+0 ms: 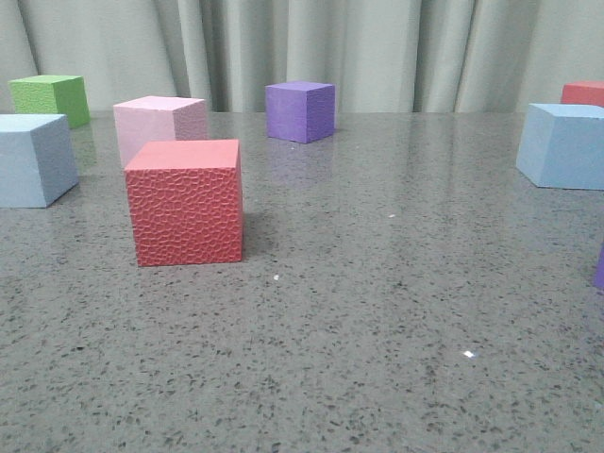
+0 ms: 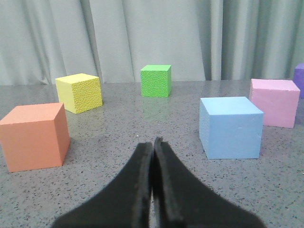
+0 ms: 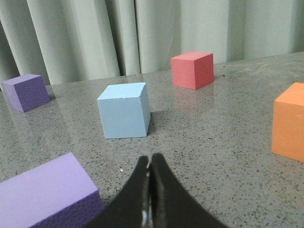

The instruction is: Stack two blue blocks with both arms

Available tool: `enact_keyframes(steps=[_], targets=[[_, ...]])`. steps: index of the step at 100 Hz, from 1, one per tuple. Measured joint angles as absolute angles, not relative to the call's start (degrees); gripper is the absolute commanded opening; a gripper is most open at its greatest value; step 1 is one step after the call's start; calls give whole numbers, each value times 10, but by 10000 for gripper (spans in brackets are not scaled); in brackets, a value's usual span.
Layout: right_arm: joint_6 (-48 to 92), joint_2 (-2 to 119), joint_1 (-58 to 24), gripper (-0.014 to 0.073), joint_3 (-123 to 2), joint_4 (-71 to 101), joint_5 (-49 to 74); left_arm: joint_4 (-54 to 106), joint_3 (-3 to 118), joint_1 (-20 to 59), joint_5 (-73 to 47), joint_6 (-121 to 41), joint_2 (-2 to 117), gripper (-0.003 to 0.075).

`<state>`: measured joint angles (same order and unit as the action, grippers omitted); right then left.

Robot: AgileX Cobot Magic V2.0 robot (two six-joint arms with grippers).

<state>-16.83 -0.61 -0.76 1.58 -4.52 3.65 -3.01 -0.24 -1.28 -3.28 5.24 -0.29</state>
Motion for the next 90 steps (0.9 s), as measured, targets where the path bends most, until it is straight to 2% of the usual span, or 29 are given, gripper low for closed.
enact_keyframes(steps=[90], targets=[[-168,-6,-8,-69,16,-51,25,-30,-2,-13,-19,52,-3,-20]])
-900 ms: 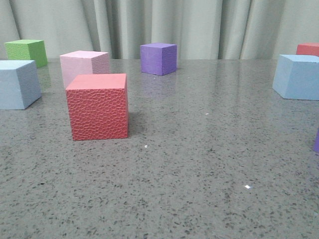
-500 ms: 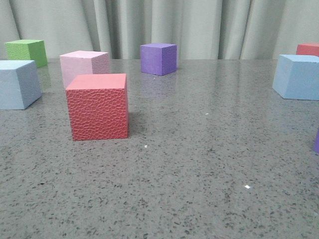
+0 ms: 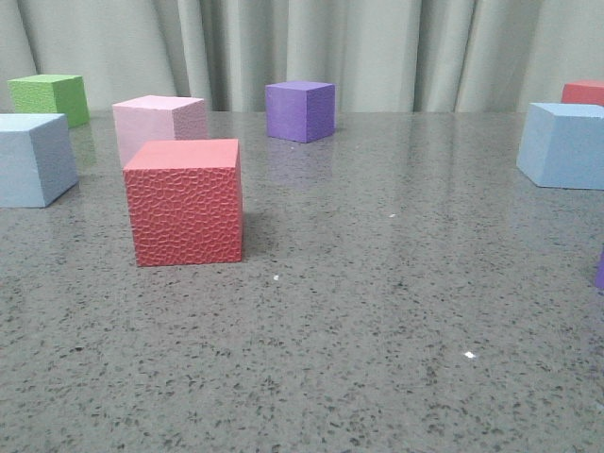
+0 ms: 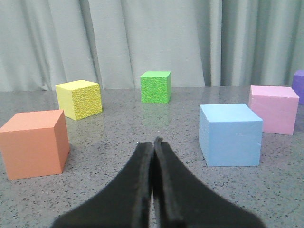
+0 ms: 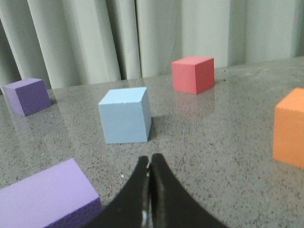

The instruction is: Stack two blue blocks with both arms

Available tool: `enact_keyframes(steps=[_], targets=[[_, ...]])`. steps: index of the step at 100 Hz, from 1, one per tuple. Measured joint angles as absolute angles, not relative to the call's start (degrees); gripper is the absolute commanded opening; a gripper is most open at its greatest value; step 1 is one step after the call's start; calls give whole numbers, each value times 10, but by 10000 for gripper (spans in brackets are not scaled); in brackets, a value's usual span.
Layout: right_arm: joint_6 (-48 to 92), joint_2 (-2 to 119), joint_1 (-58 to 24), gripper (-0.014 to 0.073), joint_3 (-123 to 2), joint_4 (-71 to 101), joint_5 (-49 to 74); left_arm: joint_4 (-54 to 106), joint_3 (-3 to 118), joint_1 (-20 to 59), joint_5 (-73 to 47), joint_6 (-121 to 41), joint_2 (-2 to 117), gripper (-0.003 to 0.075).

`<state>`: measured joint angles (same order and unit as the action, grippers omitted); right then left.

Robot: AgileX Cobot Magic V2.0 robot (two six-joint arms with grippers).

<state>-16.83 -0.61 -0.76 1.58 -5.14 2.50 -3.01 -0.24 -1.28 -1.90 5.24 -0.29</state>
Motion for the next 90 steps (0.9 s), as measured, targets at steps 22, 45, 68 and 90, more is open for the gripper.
enact_keyframes(steps=[22,45,68,90], targets=[[-168,4,-8,-60,-23,-95,34,-30,41,-13,-43,52,12,-20],[-168,86,-8,-60,-159,-98,142,-23,170,-13,-128,52,116,-20],[-168,188,-8,-60,-303,-98,277,13,285,-13,-191,52,232,-19],[-168,282,-8,-59,-383,-92,349,17,351,-13,-197,52,325,-19]])
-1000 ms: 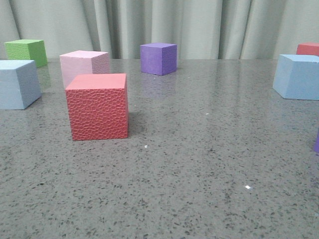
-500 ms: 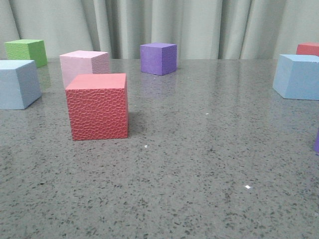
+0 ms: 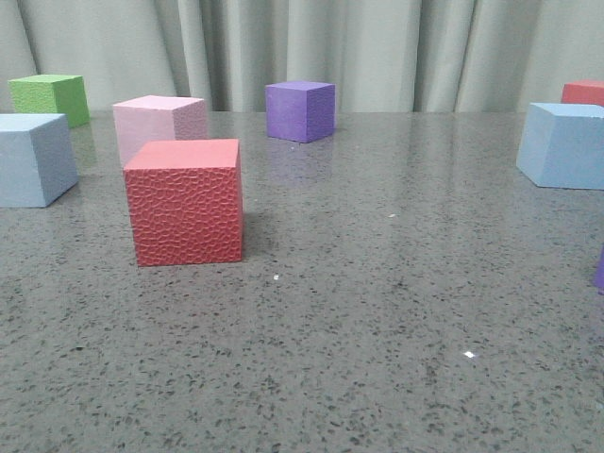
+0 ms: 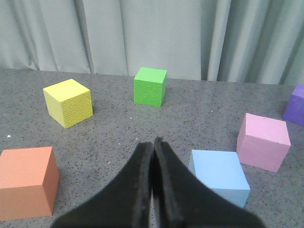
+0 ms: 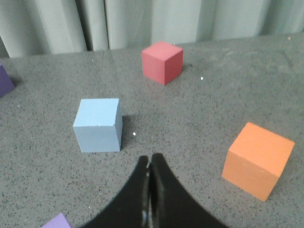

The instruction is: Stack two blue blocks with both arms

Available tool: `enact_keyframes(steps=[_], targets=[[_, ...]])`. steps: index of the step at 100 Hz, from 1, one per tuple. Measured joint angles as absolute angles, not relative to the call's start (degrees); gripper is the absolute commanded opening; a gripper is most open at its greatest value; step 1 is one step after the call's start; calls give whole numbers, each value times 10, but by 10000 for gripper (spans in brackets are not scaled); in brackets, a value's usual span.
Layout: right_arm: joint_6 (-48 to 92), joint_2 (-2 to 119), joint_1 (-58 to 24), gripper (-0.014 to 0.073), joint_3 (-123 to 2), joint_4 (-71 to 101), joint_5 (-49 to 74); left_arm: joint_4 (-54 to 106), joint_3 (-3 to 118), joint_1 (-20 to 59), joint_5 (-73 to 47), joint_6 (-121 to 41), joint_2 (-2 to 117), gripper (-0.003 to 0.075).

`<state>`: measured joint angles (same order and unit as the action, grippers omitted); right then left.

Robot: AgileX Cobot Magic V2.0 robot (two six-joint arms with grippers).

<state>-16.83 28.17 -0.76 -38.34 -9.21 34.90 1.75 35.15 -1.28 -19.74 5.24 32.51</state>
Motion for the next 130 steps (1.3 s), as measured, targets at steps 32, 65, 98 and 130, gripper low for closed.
enact_keyframes(steps=[32,65,98,130], targets=[[-168,336,-8,202,-407,-78,372,17,378,-13,-200,52,386,89],[-168,336,-8,561,-407,-78,372,17,378,-13,-199,52,387,622],[-168,336,-8,561,-407,-79,364,18,378,-13,-196,52,388,640],[-168,436,-8,559,-519,-59,444,19,378,-13,-196,52,390,640]])
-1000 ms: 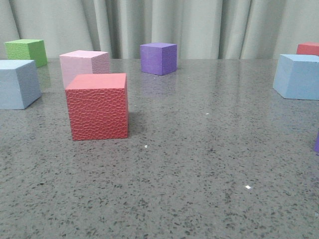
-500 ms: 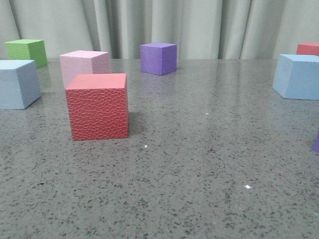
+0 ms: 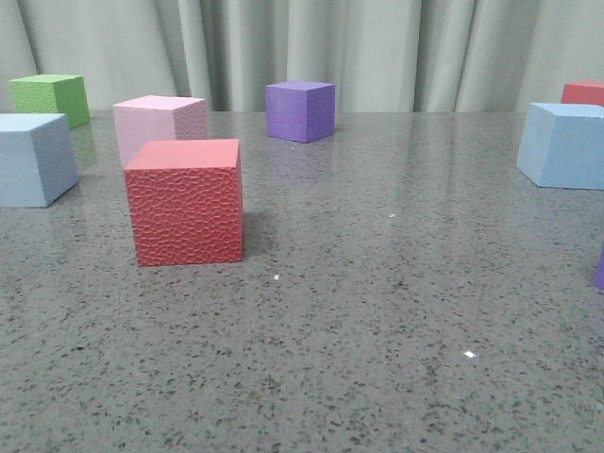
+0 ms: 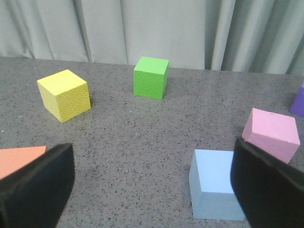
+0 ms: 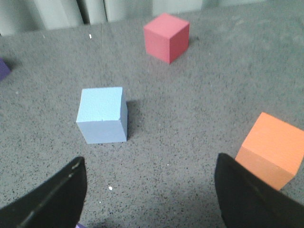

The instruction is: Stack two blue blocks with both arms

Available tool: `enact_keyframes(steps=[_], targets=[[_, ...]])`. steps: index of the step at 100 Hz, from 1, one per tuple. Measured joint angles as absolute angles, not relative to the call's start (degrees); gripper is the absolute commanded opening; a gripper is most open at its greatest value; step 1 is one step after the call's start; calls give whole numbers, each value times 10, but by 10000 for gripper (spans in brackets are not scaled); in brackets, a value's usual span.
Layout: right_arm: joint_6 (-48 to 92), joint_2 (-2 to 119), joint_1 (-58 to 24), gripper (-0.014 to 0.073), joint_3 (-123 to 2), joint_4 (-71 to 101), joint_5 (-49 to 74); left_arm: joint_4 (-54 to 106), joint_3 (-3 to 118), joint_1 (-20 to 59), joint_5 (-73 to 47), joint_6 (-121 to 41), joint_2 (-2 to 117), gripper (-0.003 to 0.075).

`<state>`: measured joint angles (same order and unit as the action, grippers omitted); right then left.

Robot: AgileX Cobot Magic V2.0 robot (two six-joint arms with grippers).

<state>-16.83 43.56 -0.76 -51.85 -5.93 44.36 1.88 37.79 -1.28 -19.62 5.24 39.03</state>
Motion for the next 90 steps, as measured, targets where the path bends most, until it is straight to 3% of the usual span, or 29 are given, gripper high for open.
enact_keyframes(steps=[60,90], targets=[[-148,846,-40,559,-888,11,656,20,378,-13,-192,52,390,640],[-143,982,-41,559,-979,23,700,20,378,-13,-189,52,390,640]])
